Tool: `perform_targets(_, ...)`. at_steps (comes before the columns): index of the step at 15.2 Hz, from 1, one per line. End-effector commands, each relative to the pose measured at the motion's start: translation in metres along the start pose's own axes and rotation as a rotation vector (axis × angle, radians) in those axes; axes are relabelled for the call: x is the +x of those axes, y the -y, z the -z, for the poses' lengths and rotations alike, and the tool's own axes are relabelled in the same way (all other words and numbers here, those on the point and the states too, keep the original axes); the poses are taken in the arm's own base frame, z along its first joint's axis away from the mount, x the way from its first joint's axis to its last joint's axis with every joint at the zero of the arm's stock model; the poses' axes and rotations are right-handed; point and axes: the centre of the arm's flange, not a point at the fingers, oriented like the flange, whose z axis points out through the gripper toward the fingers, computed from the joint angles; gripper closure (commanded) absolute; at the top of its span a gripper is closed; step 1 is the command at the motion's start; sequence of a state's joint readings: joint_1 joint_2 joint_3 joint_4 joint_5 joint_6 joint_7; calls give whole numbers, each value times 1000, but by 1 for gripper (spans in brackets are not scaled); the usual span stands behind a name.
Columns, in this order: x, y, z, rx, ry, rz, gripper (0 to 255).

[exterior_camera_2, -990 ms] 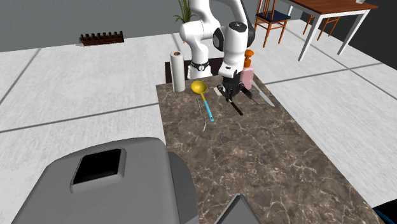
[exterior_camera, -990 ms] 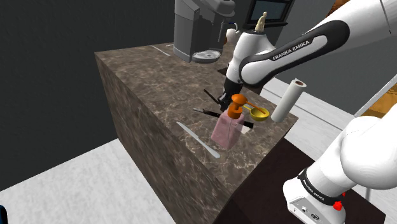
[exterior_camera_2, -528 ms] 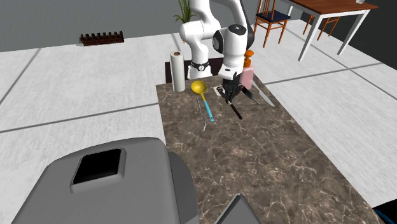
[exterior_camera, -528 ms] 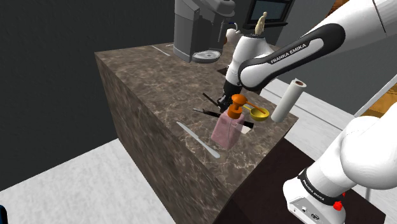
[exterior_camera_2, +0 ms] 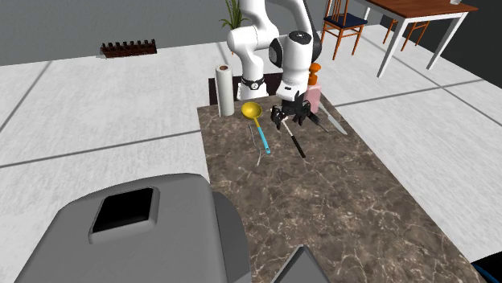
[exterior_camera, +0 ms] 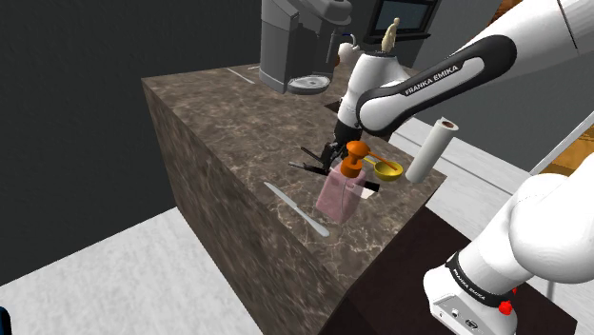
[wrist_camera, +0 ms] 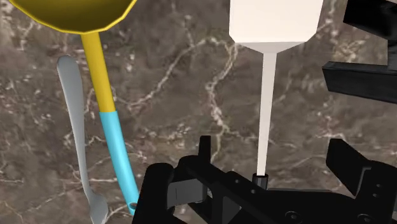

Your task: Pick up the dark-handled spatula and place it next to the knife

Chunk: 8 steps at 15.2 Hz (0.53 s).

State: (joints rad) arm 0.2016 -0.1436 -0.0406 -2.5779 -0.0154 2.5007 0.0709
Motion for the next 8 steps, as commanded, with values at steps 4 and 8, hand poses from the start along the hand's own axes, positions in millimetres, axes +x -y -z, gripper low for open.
perform_targets(4,0,0,50,0,0,0,0)
perform_targets(8,0,0,50,0,0,0,0)
